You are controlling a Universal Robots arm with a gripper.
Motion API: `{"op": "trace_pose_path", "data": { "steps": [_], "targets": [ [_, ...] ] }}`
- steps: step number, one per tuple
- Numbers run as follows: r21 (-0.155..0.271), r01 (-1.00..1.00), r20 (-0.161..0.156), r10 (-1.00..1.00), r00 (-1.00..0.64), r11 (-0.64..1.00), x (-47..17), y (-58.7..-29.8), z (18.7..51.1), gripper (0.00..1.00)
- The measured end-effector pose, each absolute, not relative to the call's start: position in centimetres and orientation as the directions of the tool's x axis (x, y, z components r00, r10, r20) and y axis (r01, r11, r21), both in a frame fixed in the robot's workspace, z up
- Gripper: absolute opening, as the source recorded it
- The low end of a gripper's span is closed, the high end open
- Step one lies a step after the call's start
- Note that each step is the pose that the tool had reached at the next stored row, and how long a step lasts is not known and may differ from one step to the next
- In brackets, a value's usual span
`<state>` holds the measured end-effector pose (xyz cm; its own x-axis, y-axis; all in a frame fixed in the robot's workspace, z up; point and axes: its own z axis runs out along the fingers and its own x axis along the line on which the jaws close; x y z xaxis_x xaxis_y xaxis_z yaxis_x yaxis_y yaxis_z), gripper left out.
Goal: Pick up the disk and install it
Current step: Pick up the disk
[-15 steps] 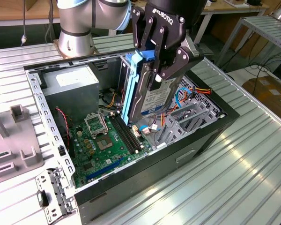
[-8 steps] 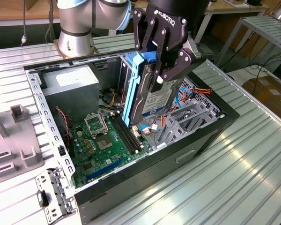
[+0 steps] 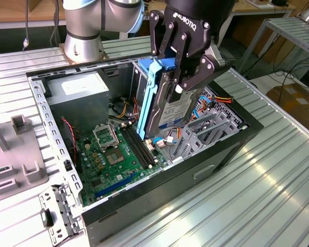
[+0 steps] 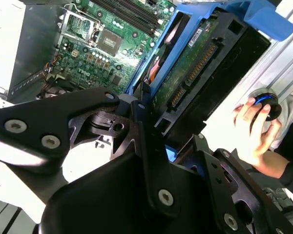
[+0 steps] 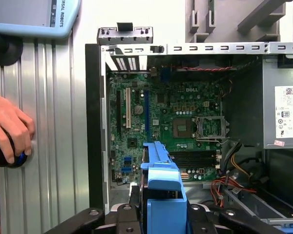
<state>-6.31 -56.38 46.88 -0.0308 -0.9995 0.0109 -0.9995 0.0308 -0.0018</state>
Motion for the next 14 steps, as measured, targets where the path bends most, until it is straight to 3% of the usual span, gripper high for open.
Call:
{"op": "trace_pose_path", "data": {
  "steps": [14],
  "targets": [
    [-0.002,-1.000,0.011,-0.999,-0.031,0.031,-4.7,-57.6,46.9,0.36]
  ]
}}
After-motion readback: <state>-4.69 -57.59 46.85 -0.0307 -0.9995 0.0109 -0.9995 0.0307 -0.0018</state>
